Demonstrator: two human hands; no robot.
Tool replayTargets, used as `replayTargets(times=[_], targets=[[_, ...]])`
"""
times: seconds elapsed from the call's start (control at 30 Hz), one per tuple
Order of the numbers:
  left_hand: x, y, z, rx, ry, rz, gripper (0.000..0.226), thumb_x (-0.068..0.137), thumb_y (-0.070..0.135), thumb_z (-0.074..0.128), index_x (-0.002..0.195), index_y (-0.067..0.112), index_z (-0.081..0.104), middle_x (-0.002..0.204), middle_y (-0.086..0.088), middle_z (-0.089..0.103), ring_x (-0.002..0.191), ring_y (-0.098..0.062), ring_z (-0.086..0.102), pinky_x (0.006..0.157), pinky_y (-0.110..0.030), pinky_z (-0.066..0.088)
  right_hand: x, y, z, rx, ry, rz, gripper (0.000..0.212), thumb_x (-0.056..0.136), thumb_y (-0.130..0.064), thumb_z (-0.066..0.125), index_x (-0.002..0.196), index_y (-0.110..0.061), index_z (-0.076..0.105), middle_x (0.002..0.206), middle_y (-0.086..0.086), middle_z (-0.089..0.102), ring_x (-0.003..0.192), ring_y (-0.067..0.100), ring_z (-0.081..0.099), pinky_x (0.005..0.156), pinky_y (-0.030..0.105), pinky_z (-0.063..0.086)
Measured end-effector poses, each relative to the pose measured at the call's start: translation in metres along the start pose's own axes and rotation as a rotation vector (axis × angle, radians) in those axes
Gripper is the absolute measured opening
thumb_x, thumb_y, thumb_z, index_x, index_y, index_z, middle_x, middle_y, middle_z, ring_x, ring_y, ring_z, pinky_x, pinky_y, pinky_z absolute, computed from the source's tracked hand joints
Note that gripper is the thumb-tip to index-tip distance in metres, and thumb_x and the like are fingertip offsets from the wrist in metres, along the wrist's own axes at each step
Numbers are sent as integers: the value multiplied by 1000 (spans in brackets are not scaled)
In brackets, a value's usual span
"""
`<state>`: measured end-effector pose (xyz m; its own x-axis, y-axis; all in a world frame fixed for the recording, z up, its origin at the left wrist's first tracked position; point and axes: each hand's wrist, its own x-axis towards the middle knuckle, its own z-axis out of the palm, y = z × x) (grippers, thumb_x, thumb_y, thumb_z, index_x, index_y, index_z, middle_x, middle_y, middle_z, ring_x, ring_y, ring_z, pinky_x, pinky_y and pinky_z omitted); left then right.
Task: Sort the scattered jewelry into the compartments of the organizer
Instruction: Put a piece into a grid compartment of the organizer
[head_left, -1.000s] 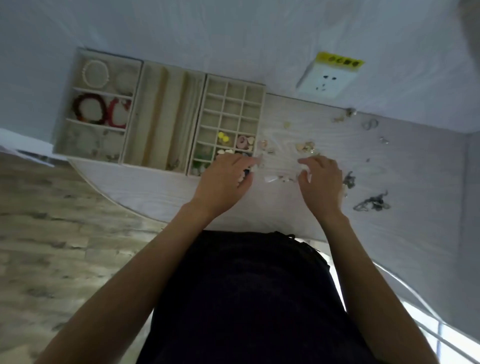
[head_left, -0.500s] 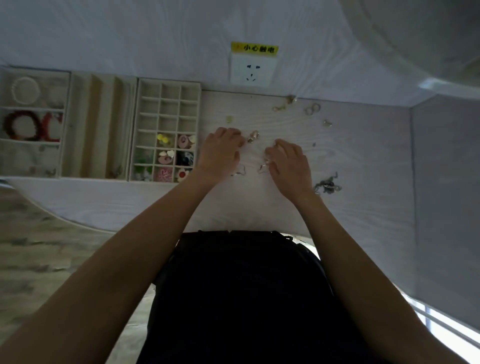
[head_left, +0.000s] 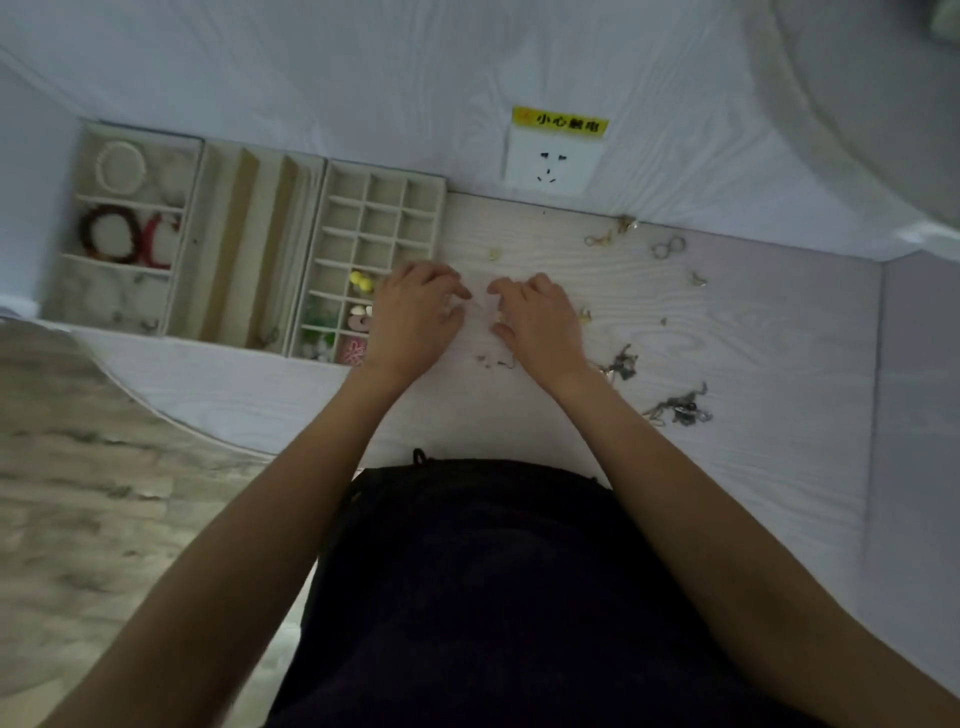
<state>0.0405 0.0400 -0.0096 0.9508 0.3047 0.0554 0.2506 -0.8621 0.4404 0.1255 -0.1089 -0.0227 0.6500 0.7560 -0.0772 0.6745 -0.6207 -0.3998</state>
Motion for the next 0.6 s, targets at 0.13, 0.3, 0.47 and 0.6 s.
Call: replayTargets(times=[0.13, 0.3, 0.47, 0.6], targets=[[-15, -46, -29, -27, 171, -75, 16, 83, 22, 59, 91, 13, 71, 96, -5, 68, 90, -26, 59, 83, -34, 41, 4, -10, 8, -35, 28, 28, 18, 77, -3, 65, 95, -4, 64, 79, 14, 63, 72, 31, 58, 59, 32, 42], [-3, -97, -61, 55, 143, -197, 30, 81, 24, 55, 107, 11, 66, 107, -12, 65, 97, -34, 56, 84, -39, 42, 14, -19, 2, -5, 9, 224, 17, 86, -7, 54, 96, -5, 67, 86, 11, 64, 76, 28, 59, 65, 30, 40], [16, -123, -70, 94, -42, -217, 45, 88, 28, 53, 130, 11, 51, 124, -17, 56, 113, -38, 46, 94, -45, 37, 60, -60, -10, 227, 173, 196, 18, 91, -5, 49, 93, -8, 66, 89, 7, 66, 75, 18, 59, 69, 32, 47], [24, -132, -71, 100, -129, -149, 39, 93, 29, 51, 130, 15, 52, 123, -8, 59, 114, -31, 48, 93, -42, 39, 119, -89, -11, 143, 159, 82, 20, 92, -7, 47, 105, -8, 62, 94, 11, 68, 81, 26, 63, 70, 36, 49]])
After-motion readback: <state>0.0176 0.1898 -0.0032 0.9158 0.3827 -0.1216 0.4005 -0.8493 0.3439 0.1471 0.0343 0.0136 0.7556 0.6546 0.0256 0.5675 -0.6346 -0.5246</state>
